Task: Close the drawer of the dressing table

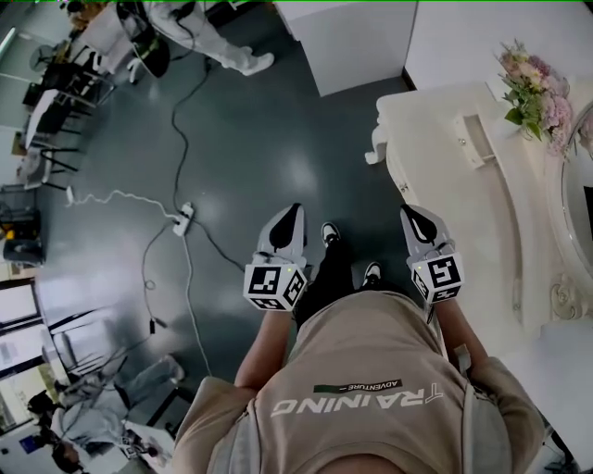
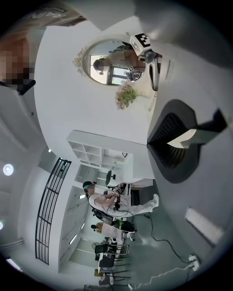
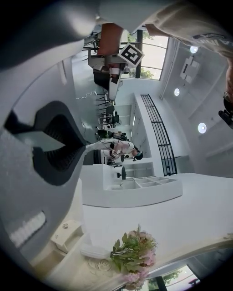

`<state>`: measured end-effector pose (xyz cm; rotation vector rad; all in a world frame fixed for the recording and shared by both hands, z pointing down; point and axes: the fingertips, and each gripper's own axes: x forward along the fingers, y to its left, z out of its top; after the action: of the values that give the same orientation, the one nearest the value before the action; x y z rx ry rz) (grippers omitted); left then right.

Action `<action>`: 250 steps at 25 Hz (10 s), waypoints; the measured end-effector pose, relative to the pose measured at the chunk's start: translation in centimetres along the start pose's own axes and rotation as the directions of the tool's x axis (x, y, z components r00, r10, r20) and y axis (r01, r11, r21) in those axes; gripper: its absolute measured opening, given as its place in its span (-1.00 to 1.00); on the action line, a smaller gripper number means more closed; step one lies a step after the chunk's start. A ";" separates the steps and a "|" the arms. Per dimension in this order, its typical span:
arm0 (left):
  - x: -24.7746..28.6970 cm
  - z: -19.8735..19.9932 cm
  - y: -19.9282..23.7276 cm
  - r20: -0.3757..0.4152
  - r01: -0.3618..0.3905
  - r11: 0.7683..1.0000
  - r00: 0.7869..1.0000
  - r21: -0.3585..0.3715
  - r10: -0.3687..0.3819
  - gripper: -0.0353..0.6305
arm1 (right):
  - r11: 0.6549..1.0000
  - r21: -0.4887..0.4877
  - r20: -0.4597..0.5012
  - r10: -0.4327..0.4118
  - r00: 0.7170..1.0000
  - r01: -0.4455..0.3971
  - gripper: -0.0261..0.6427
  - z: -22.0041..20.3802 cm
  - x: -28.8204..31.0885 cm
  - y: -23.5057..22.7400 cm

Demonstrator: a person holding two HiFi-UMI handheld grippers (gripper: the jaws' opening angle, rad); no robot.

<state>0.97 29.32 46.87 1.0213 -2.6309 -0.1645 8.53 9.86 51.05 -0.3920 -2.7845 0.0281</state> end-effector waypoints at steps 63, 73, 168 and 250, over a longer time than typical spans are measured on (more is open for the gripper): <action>38.3 8.2 -13.1 -0.273 0.727 0.650 0.686 0.222 -0.674 -0.84 | 0.737 0.213 -0.035 -0.651 0.758 0.642 -0.92 2.8 6.5 -26.2; 38.5 6.4 -19.8 -0.361 0.873 0.443 0.487 0.203 -0.795 -0.84 | 0.495 0.271 -0.125 -0.832 0.540 0.826 -0.91 0.0 -1.0 -24.7; 41.9 -19.5 -31.6 -0.837 0.955 0.260 0.021 -0.145 -0.547 -0.84 | 0.113 0.362 -0.256 -0.942 0.215 0.925 -0.91 -3.6 -10.0 -25.7; 36.9 4.9 -30.8 -0.464 0.981 0.106 0.171 0.164 -0.869 -0.84 | 0.278 0.190 -0.047 -0.955 0.292 0.941 -0.92 7.5 -9.6 -23.4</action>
<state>-6.65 -18.33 44.69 2.5878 -1.2921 0.3127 8.63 -15.11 42.38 1.4252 -2.5452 0.0126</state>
